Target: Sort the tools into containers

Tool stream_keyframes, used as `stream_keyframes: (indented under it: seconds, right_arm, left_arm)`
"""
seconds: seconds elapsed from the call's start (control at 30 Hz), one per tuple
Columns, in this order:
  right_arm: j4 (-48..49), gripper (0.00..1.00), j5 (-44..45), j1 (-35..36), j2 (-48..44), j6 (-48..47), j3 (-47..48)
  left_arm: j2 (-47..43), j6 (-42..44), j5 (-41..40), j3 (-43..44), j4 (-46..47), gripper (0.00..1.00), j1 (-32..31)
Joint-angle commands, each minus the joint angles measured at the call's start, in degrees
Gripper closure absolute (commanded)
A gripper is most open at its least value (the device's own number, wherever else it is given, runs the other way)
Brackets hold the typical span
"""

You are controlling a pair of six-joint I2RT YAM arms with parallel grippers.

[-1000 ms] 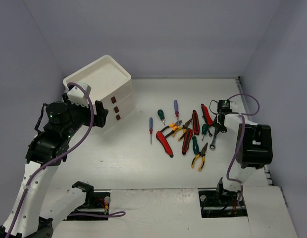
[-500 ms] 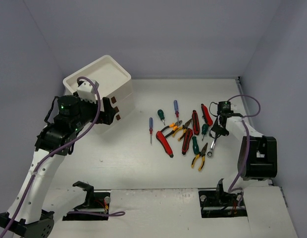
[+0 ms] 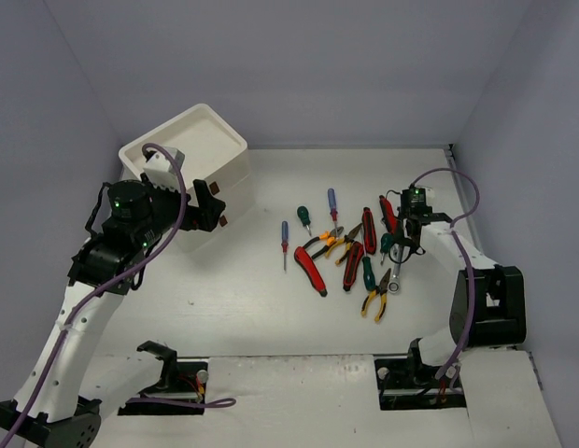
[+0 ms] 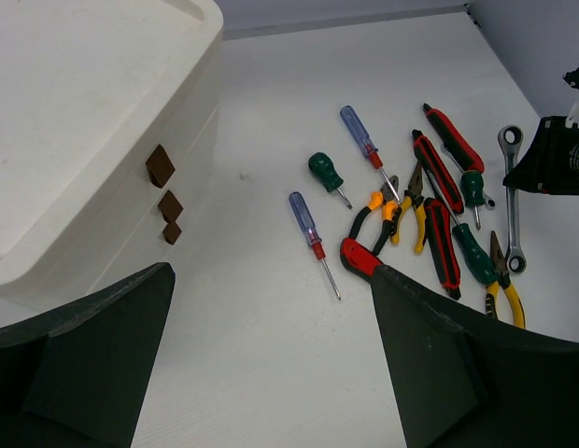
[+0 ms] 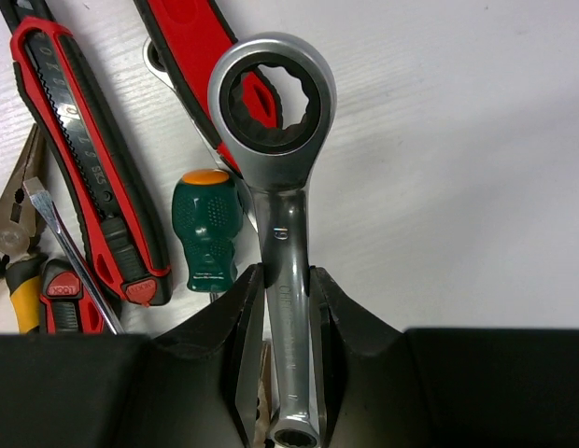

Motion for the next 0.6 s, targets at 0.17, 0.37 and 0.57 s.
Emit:
stream_keyframes:
  seconds: [0.17, 0.37, 0.57]
  right_arm:
    - [3.73, 1.00, 3.48, -3.48, 5.27, 0.04, 1.51]
    - [3.95, 1.00, 4.26, -6.15, 12.62, -1.24, 4.77]
    - [3.41, 0.90, -0.17, -7.99, 17.39, -1.58, 7.88]
  left_arm:
    - [-1.24, -1.40, 1.37, 0.08, 5.15, 0.16, -0.45]
    - [-2.72, -0.81, 0.92, -0.94, 4.97, 0.16, -0.44]
    - [-3.74, -0.09, 0.35, -1.37, 4.61, 0.16, -0.45]
